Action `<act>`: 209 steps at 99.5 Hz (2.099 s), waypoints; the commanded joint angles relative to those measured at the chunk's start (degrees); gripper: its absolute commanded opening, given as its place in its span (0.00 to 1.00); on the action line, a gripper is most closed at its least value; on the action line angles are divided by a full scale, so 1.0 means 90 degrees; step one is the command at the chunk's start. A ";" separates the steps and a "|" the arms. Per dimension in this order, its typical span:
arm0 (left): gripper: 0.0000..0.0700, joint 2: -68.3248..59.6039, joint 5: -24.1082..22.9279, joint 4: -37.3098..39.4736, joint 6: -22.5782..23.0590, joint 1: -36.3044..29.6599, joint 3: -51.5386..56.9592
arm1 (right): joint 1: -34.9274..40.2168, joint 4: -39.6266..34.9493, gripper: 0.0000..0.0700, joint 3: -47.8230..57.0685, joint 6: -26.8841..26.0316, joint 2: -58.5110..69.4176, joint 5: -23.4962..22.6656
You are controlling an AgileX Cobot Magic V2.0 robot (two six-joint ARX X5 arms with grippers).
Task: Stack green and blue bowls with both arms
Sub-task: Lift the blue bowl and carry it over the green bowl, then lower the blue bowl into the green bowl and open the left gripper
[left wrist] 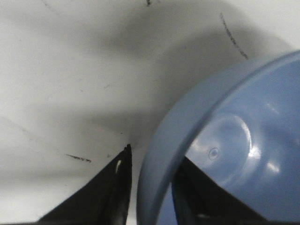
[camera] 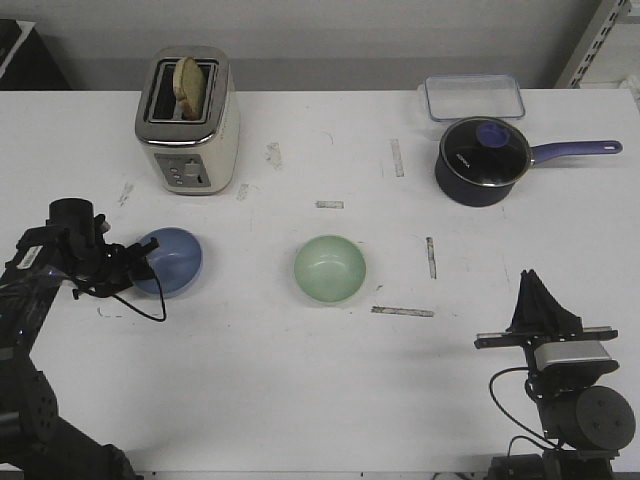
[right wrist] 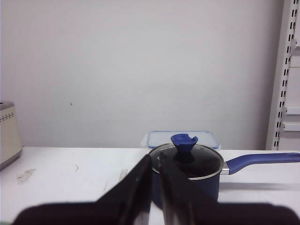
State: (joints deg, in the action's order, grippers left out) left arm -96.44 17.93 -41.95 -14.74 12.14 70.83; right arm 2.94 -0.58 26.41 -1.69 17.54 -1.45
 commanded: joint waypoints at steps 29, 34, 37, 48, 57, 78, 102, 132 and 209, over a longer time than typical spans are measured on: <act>0.00 -0.0002 0.0015 -0.0583 -0.0039 -0.0209 0.0765 | 0.0005 0.0066 0.02 0.0015 0.0036 0.0002 -0.0002; 0.00 -0.0002 0.0012 -0.0789 -0.0036 -0.0328 0.1025 | 0.0005 0.0066 0.02 0.0015 0.0034 0.0002 -0.0002; 0.00 -0.0002 0.0012 -0.0869 -0.0036 -0.0423 0.1168 | 0.0005 0.0066 0.02 0.0015 0.0036 0.0002 -0.0002; 0.00 -0.0005 0.0015 -0.0996 -0.0124 -0.0857 0.1620 | 0.0005 0.0066 0.02 0.0015 0.0036 0.0002 -0.0002; 0.00 -0.0029 0.0015 -0.0998 -0.0245 -0.1319 0.1923 | 0.0005 0.0066 0.02 0.0015 0.0036 0.0002 -0.0002; 0.00 -0.0342 0.0017 -0.0957 -0.0663 -0.2601 0.2569 | 0.0005 0.0066 0.02 0.0015 0.0036 0.0002 -0.0002; 0.00 -0.1260 0.0301 -0.0806 -0.1003 -0.3997 0.3427 | 0.0005 0.0066 0.02 0.0015 0.0034 0.0002 -0.0002; 0.00 -0.1945 0.0563 -0.0520 -0.1100 -0.4845 0.3767 | 0.0005 0.0066 0.02 0.0015 0.0036 0.0002 0.0000; 0.19 -0.2004 0.0056 -0.0690 -0.1107 -0.4881 0.3767 | 0.0005 0.0066 0.02 0.0015 0.0036 0.0002 -0.0002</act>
State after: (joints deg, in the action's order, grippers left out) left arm -113.40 18.20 -48.34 -24.64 -31.40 102.96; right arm 2.94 -0.56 26.41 -1.72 17.54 -1.45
